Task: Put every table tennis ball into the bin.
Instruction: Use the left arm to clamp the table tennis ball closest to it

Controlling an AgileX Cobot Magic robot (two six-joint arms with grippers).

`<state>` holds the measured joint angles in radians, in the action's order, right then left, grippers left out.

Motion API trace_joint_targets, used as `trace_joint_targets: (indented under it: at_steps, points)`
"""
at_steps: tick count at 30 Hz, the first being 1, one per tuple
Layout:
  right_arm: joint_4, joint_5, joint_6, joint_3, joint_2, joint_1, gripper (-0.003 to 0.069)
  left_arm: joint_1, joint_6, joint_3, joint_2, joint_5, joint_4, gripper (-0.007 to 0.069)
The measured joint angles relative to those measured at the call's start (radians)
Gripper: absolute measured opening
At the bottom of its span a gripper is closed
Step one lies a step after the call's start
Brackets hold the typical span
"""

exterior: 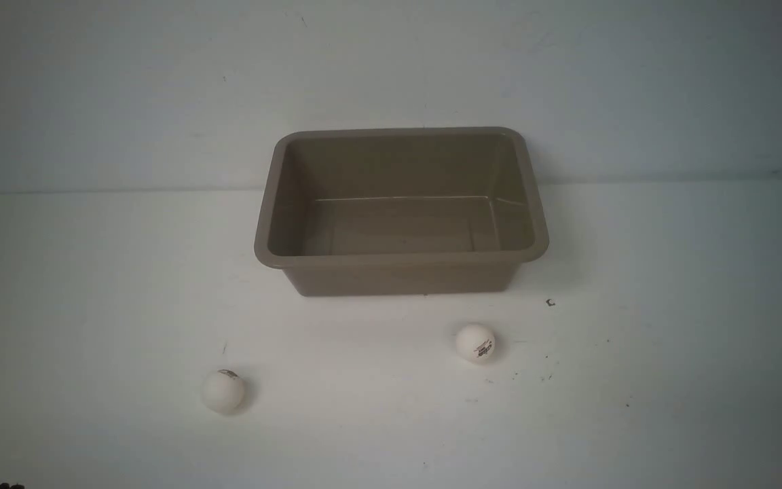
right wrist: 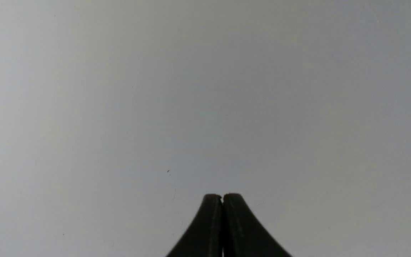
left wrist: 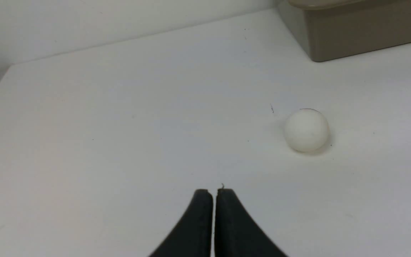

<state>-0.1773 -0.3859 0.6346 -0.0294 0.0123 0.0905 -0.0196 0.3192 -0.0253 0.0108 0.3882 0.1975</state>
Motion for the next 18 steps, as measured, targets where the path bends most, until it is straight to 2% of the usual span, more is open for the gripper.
trace_joint_targets:
  at_steps: [5,7,8,9,11,16,18]
  points:
    - [0.0,0.003,0.001,0.0,0.0,0.0,-0.0013,0.0,-0.019,0.0,0.0,-0.004,0.038,-0.0004]
    - [0.0,0.006,0.001,0.0,0.0,0.0,-0.0013,0.0,-0.103,-0.002,0.0,-0.007,0.178,-0.0004]
    - [0.0,0.007,0.001,0.0,0.0,0.0,-0.0013,0.0,-0.103,-0.002,0.0,-0.007,0.194,-0.0004]
    - [0.0,0.01,0.001,0.0,0.0,0.0,-0.0013,0.0,-0.186,-0.002,0.0,-0.009,0.341,-0.0004]
    - [0.0,0.027,0.001,0.0,0.0,0.0,-0.0013,0.0,-0.209,-0.002,0.0,-0.032,0.457,-0.0004]
    - [-0.005,0.092,0.001,0.0,0.0,0.0,-0.0013,0.0,-0.177,-0.002,0.0,-0.11,0.526,-0.0004]
    - [-0.006,0.146,0.001,0.0,0.0,0.0,-0.0013,0.0,-0.167,-0.002,0.0,-0.18,0.604,-0.0004]
